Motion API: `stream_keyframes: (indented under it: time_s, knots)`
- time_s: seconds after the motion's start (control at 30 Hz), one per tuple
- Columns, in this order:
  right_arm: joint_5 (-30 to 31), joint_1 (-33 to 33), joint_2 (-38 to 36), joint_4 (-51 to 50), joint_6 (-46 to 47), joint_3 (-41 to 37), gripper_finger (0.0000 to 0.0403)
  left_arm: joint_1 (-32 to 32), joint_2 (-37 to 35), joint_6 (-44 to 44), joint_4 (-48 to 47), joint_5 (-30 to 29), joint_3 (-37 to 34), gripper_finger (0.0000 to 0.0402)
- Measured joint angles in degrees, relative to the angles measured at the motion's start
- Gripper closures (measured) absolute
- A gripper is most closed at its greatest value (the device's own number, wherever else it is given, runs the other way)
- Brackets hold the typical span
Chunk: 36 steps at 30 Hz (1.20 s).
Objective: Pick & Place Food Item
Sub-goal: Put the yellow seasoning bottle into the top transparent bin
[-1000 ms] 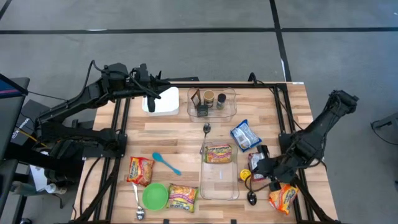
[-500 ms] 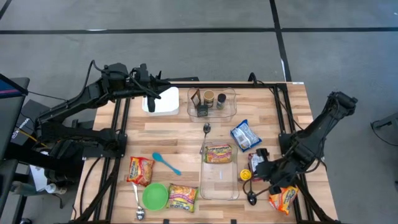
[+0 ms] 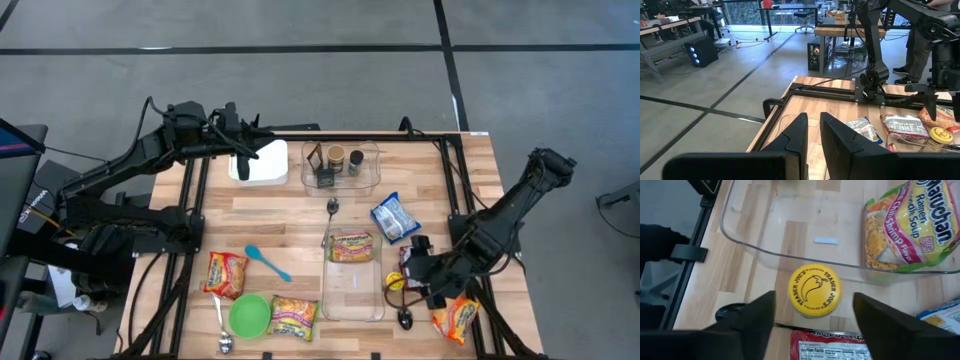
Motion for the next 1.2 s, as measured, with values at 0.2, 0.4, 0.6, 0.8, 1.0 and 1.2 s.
stream_keyframes:
  time_s: [0.2,0.4,0.6,0.8,1.0,1.2]
  knots:
    - [-0.05,-0.89,0.0,-0.02,-0.29,0.0,0.0088,-0.02,0.0,0.0,-0.02,0.0,0.0,0.0358]
    - [-0.03,-0.86,0.0,-0.02,-0.46,0.0,0.0086,-0.01,0.0,0.0,0.0,0.0,0.0,0.0358]
    - [0.31,-0.88,0.0,-0.08,-0.46,-0.02,0.0087,0.0,0.0,0.0,-0.02,-0.01,0.0,0.0358]
    - [0.37,-0.88,0.0,-0.58,-0.64,-0.02,0.0087,-0.01,0.0,0.0,-0.02,0.0,0.0,0.0358]
    - [0.44,-1.16,2.65,-0.57,-0.62,-0.11,0.0087,-0.02,0.0,0.0,0.0,0.01,0.0,0.0358]
    - [0.2,-1.73,7.93,0.84,-1.84,-0.13,0.0088,0.0,0.0,0.0,-0.02,-0.01,0.0,0.0358]
